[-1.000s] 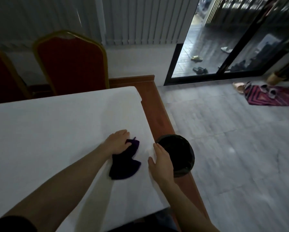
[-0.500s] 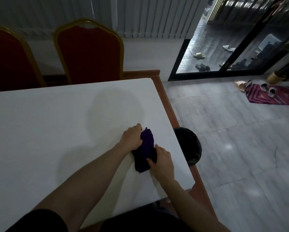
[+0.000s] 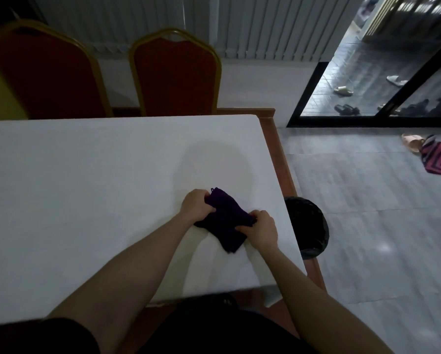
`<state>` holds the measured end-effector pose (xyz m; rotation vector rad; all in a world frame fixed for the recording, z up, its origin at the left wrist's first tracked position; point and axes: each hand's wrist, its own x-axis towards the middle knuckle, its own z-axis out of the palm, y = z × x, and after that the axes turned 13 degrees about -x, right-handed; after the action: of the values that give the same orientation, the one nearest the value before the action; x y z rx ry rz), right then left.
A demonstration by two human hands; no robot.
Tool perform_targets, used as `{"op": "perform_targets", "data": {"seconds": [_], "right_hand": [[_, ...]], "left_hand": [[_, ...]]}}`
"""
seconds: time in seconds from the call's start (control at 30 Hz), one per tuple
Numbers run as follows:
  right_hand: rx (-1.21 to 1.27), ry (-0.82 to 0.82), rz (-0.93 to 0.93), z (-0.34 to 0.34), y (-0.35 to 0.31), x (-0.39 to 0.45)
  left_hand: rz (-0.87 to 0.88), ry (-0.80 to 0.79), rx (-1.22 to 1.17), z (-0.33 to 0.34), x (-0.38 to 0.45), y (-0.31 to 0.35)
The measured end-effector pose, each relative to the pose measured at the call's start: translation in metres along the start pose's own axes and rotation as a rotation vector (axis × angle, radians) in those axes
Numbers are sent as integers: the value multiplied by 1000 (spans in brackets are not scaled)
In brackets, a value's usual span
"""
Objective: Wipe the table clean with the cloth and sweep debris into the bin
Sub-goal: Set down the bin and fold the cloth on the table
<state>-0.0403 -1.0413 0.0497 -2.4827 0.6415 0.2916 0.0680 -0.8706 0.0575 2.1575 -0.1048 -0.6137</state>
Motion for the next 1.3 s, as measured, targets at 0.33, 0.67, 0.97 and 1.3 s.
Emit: {"op": "perform_targets", "data": {"seconds": [0.33,0.67,0.97,1.3], "right_hand": [[390,-122,-225,-22,-36,20],[524,-346,-258,11,-130,25],[520,-512,-278,107,-273,-9],[537,-659,-137,261,-470,-98]], "left_hand": [[34,220,-465,-33,-50,-17],[-77,439,-596,-109,-79,-56],[-163,518,-567,-239,-118,-162],[-265,530,-425,-434,-176,-323]]}}
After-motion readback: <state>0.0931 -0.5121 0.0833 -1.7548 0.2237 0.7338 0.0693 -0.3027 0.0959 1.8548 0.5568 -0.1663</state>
